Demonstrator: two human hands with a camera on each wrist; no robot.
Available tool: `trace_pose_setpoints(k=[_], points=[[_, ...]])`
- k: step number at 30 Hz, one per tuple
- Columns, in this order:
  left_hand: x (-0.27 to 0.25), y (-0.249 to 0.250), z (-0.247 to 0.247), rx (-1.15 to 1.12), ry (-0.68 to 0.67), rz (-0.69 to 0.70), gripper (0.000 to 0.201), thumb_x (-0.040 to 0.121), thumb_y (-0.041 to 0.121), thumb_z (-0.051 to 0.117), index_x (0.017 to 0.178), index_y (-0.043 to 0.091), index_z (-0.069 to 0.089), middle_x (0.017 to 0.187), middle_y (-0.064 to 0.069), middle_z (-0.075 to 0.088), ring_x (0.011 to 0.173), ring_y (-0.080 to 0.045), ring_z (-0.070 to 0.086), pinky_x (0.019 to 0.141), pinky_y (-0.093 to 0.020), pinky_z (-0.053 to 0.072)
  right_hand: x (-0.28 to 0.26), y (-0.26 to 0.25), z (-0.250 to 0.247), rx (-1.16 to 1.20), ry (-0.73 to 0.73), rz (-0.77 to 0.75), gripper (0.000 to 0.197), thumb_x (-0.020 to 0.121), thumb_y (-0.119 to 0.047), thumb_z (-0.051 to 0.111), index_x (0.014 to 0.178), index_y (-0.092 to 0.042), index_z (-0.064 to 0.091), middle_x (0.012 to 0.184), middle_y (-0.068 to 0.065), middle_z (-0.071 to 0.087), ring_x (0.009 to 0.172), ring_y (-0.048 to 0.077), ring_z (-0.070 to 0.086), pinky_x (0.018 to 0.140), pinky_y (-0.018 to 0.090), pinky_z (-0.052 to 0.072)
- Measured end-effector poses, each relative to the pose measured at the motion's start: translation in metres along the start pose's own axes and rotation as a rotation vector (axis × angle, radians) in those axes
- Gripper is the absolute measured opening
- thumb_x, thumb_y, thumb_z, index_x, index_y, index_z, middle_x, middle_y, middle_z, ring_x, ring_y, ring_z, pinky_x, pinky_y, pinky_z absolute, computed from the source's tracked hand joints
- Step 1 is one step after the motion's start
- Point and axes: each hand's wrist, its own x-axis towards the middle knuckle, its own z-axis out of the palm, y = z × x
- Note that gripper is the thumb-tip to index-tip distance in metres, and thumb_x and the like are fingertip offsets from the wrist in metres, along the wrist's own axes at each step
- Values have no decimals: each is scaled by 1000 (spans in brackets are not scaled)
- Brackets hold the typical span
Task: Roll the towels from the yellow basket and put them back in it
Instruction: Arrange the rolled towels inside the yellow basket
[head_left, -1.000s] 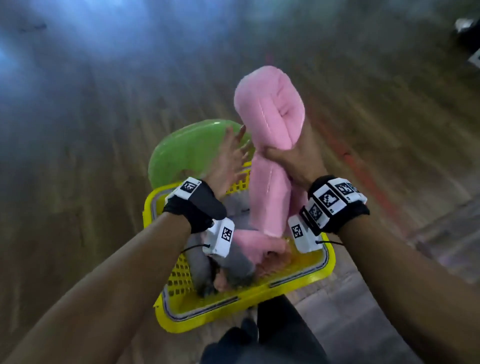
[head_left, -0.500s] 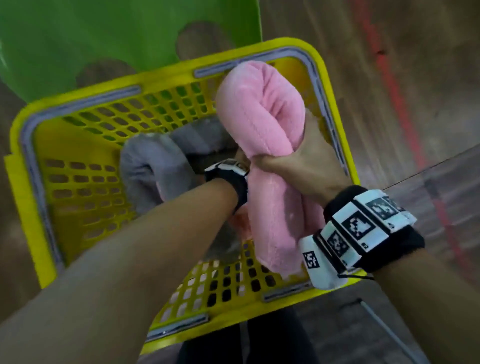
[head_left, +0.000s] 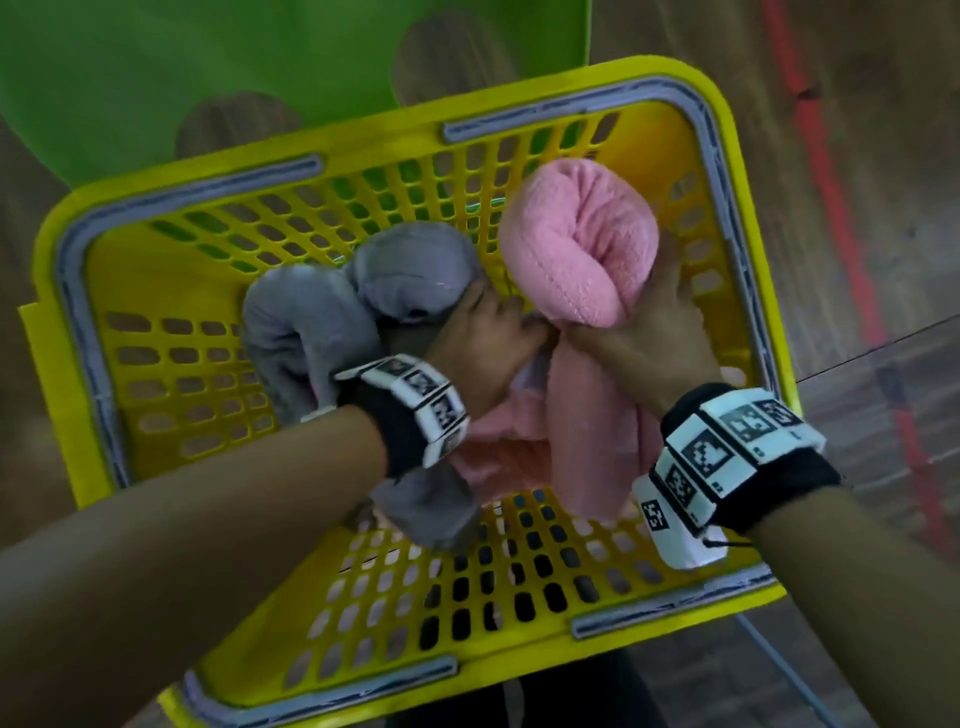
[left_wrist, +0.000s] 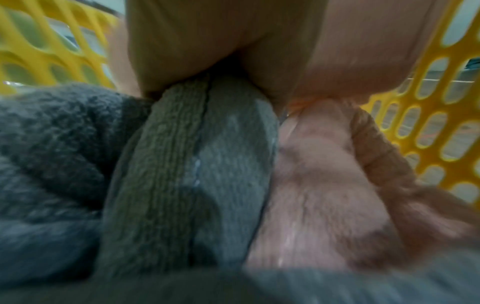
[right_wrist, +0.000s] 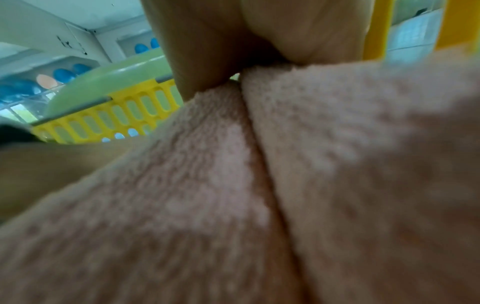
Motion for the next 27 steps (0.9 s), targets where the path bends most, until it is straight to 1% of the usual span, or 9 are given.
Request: trace_pose_setpoints(k=[2,5,7,9,12,15,18,21,27], points=[[-20,-12,13,95,184,45,50,67,13,24,107,14,55,84,-14,53,81,-33,51,83,-45,39,10,1,12,-34,-22,50,120,64,-48,81,153,-19,5,150,19,30,132,39,38,102,47,36],[-28,-16,19,143,243,60,41,68,11,52,108,14,45,85,-14,54,79,-32,51,86,-44,41,27,4,34,-143,-43,84,118,72,-43,78,153,-13,-2,153,22,21,136,41,33,105,47,33],[-18,-6,29,153,219,36,51,69,34,71,108,12,47,87,-14,55,79,-33,54,92,-46,43,35,7,45,-195,-75,94,116,75,-41,76,153,-15,-6,153,23,18,134,45,34,104,50,34],[-4,8,30,136,88,-17,74,70,64,65,120,12,47,106,-15,53,97,-37,54,104,-57,30,42,12,50,-231,-77,89,115,75,-39,76,154,-18,-5,152,23,21,130,47,39,101,49,37],[16,26,36,172,28,-118,65,93,47,46,144,11,26,136,-21,36,127,-49,33,110,-68,3,47,18,51,-222,-64,76,112,75,-36,76,153,-19,-2,151,23,23,130,45,40,101,48,38],[32,43,52,330,63,-217,59,102,32,24,151,6,4,150,-26,20,133,-60,16,103,-70,-4,49,19,50,-198,-28,69,110,73,-43,76,152,-20,3,149,19,27,129,43,41,99,49,39],[45,53,62,380,-34,-309,57,102,31,19,152,6,6,154,-25,17,133,-59,18,102,-72,2,49,18,49,-177,-21,73,107,73,-45,76,151,-20,7,146,17,32,127,41,44,97,47,41],[54,47,69,302,-77,-365,57,97,41,34,146,11,35,141,-16,46,124,-49,44,105,-65,27,49,17,46,-188,-37,65,110,73,-41,77,152,-19,5,146,19,31,127,42,44,97,46,40],[44,26,44,90,-43,-198,48,94,32,47,134,6,39,126,-21,49,111,-38,50,94,-51,38,55,23,31,-130,-82,26,108,68,-36,80,151,-21,12,145,16,39,130,36,42,101,40,37]])
